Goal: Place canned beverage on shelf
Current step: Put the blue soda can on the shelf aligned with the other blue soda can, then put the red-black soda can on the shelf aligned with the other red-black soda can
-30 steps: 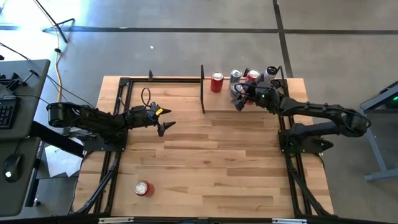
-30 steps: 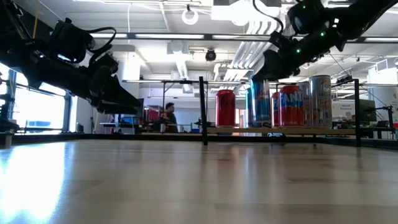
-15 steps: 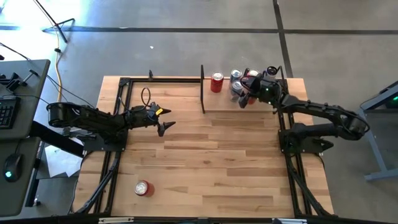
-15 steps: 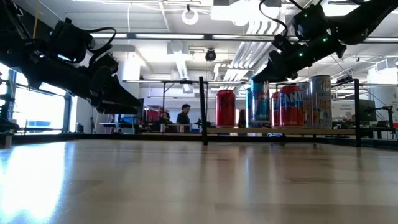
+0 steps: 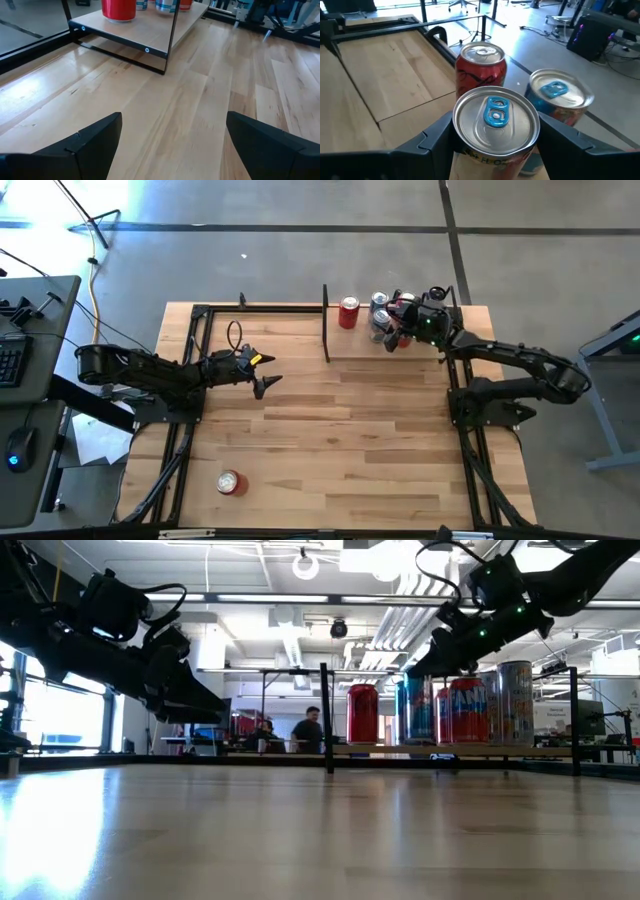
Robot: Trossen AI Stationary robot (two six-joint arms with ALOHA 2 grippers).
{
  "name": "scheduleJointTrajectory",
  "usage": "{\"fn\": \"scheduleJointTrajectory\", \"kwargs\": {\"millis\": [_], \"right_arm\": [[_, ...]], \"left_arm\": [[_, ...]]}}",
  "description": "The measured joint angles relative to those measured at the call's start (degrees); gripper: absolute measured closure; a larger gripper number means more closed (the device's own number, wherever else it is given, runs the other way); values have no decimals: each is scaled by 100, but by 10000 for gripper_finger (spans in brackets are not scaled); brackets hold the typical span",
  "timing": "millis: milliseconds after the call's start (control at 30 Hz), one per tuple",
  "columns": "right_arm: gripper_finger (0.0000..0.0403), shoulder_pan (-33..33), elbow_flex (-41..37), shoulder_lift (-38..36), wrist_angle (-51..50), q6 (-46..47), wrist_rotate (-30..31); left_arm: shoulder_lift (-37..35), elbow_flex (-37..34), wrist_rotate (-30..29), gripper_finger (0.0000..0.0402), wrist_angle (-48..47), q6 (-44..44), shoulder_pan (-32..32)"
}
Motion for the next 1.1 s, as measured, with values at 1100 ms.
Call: {"fn": "scheduleJointTrajectory", "kwargs": {"millis": [1100], "right_arm": [[95,-20,11,14,225,26,-99]], "left_arm": [[0,0,0,53,-9,3,0]]}}
